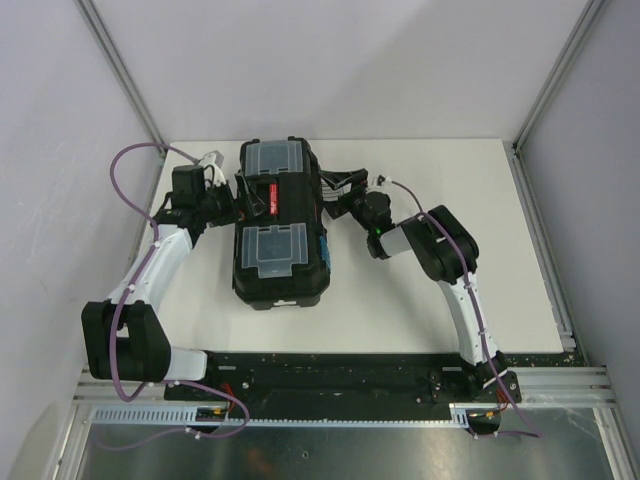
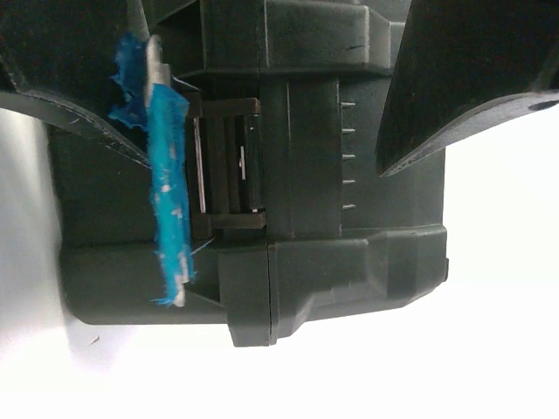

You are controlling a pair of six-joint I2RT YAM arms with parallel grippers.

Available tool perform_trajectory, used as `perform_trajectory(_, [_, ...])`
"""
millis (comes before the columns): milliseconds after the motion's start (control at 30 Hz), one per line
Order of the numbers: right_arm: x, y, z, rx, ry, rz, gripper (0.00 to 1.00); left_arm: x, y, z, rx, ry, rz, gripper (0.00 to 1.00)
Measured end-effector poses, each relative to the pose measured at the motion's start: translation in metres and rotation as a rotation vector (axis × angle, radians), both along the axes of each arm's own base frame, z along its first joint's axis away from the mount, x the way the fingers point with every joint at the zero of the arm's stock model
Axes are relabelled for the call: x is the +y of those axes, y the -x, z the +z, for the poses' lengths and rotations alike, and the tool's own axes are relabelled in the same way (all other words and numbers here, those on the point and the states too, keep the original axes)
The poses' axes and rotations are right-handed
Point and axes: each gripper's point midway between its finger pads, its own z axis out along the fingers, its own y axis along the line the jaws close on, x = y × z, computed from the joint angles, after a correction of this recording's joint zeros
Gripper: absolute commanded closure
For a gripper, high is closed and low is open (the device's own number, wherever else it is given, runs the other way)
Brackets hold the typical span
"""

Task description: Pack the tool kit

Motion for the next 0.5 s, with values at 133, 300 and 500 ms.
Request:
perform_trajectory(133, [0.000, 0.001, 0.000, -0.010, -0.056, 0.003, 0.01, 0.000, 0.000, 0.000, 0.000, -0.002, 0.002, 0.01])
perform_trajectory(300, [0.001, 0.003, 0.001, -0.019, -0.050, 0.028, 0.01, 0.000, 0.000, 0.000, 0.000, -0.002, 0.002, 0.01])
perform_trajectory(500, [0.012, 0.006, -0.002, -0.043, -0.071, 0.112, 0.01, 0.000, 0.000, 0.000, 0.000, -0.001, 0.002, 0.01])
